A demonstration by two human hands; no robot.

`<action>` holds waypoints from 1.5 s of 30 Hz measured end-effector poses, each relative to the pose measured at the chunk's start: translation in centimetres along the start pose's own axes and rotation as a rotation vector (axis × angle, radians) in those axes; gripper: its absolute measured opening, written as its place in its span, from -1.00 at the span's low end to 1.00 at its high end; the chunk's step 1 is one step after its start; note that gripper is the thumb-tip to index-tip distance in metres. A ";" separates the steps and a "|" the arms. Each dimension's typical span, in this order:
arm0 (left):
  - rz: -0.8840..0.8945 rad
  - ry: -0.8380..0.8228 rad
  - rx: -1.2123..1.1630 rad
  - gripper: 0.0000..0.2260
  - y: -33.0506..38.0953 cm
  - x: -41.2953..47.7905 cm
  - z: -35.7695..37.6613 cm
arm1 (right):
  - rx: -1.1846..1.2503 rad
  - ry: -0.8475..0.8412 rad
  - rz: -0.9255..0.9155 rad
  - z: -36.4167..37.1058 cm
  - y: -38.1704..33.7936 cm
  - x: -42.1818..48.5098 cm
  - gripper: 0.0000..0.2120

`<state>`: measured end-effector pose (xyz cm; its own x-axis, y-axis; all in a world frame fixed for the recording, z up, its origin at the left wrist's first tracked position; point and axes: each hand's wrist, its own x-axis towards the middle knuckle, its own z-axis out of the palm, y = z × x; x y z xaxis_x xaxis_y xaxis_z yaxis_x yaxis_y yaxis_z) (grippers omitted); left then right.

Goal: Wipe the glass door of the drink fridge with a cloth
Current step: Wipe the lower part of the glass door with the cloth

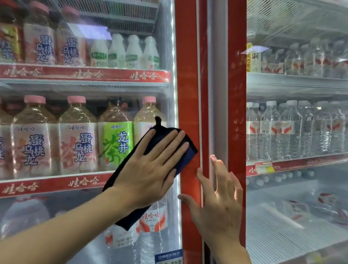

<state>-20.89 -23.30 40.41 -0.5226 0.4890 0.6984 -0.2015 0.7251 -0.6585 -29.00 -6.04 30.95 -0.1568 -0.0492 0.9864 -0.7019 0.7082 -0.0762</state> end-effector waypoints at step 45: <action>-0.465 0.299 -0.099 -0.70 -1.7 -11.4 -1.9 | 0.153 0.039 -0.251 4.5 -6.7 4.0 -0.46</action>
<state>-13.02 -29.15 34.10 -0.1367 0.2123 0.9676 -0.2681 0.9324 -0.2425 -28.07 -14.13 34.75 0.0601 -0.1798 0.9819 -0.8125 0.5626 0.1528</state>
